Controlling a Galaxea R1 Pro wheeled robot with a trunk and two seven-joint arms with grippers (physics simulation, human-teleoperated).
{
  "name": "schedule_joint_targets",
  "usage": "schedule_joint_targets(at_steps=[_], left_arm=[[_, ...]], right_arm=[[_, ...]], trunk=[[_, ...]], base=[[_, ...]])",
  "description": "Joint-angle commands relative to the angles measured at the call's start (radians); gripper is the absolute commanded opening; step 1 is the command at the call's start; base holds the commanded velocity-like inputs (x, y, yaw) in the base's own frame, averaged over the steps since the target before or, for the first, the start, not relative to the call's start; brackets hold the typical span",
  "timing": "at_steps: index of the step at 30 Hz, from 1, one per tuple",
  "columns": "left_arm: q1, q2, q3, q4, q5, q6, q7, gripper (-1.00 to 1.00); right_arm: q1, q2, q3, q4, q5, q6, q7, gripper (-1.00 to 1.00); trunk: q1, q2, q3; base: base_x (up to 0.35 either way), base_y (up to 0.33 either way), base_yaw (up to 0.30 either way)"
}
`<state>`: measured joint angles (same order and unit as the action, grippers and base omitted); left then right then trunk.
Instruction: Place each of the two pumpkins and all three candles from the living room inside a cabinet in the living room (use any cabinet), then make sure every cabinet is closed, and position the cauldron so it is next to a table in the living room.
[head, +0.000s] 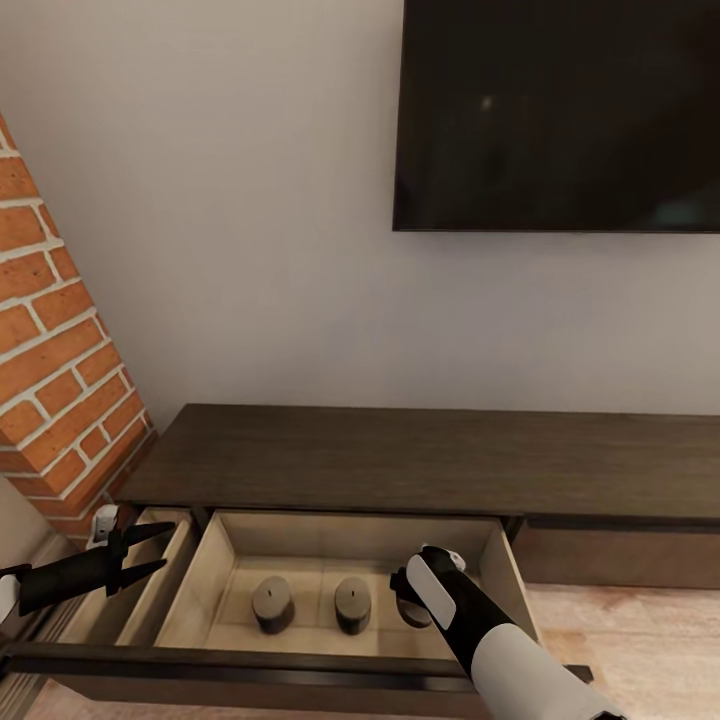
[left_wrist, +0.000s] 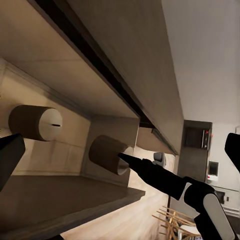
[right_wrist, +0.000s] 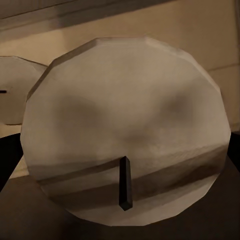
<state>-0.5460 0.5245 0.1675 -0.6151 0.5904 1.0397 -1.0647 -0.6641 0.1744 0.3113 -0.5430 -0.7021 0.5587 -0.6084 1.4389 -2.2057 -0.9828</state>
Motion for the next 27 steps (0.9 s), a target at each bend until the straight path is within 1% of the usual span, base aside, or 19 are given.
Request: schedule_joint_targets(at_steps=[1,11,14,17,20,21,27], left_arm=[[0.000,0.000,0.000,0.000,0.000,0.000,0.000,1.00],[0.000,0.000,0.001,0.000,0.000,0.000,0.000,1.00],[0.000,0.000,0.001,0.000,0.000,0.000,0.000,1.00],[0.000,0.000,0.001,0.000,0.000,0.000,0.000,1.00],[0.000,0.000,0.001,0.000,0.000,0.000,0.000,1.00],[0.000,0.000,0.001,0.000,0.000,0.000,0.000,1.00],[0.000,0.000,0.001,0.000,0.000,0.001,0.000,1.00]], right_arm=[[0.000,0.000,0.000,0.000,-0.002,-0.002,-0.001,-1.00],[-0.001,0.000,0.000,0.001,-0.002,-0.002,-0.001,-1.00],[-0.001,0.000,0.000,0.001,-0.002,-0.002,-0.001,-1.00],[-0.001,0.000,0.000,0.001,-0.002,-0.002,-0.001,-1.00],[-0.001,0.000,0.000,0.001,-0.002,-0.002,-0.001,-1.00],[-0.001,0.000,0.000,0.001,-0.002,-0.002,-0.001,1.00],[-0.001,0.000,0.000,0.001,-0.002,-0.002,-0.001,1.00]], trunk=[[0.004,-0.007,-0.003],[0.042,-0.077,-0.035],[0.042,-0.077,-0.035],[0.054,-0.098,-0.044],[0.054,-0.098,-0.044],[0.054,-0.098,-0.044],[0.054,-0.098,-0.044]], base=[[0.003,0.000,0.000],[0.000,0.000,0.000],[0.000,0.000,0.000],[0.000,0.000,0.000],[0.000,0.000,0.000],[0.000,0.000,0.000],[0.000,0.000,0.000]])
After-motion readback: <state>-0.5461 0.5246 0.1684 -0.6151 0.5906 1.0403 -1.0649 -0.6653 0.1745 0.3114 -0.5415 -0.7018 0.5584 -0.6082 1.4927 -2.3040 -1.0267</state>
